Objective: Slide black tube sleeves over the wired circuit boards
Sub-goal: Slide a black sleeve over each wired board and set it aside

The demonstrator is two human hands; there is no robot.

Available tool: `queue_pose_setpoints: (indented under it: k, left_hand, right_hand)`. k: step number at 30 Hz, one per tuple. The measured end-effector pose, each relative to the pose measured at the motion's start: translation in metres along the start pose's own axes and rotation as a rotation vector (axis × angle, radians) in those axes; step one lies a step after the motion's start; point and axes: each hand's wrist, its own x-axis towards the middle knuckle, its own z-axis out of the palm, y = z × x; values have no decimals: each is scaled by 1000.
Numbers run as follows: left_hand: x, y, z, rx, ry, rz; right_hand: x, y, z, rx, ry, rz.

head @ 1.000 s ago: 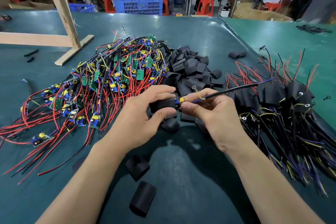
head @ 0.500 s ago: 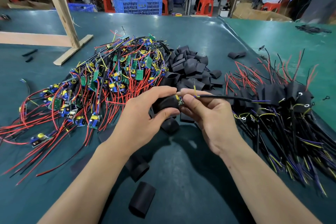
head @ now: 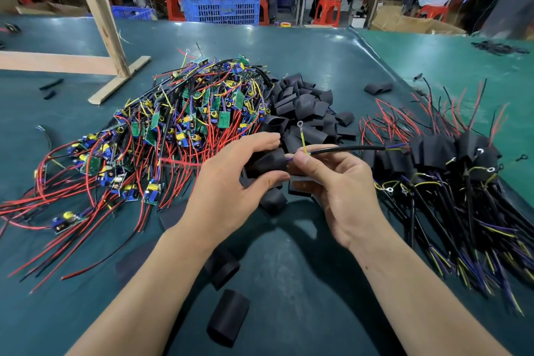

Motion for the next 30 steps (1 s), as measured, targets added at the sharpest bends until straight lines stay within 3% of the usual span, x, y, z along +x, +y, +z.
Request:
queue_pose_setpoints:
  k: [8,30]
  left_hand:
    - [1,0,-3,23,90,-24]
    - [4,-8,-8,4,77,73]
  right_hand:
    - [3,4,0,91,13,112]
    - [4,2,0,263,-105,133]
